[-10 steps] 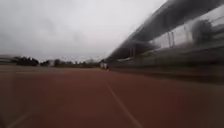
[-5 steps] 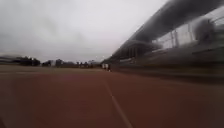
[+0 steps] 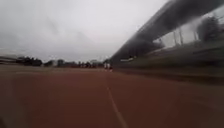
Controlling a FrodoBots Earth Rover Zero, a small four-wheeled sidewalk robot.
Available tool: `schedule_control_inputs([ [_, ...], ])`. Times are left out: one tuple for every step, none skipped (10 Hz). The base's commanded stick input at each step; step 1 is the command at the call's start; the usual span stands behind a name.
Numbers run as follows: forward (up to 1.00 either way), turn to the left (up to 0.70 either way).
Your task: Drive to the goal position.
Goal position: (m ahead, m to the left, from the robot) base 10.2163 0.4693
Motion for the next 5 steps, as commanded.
schedule_control_inputs([
  [1.00, 0.00],
  [1.00, 0.00],
  [1.00, 0.00],
  [1.00, 0.00],
  [1.00, 0.00],
])
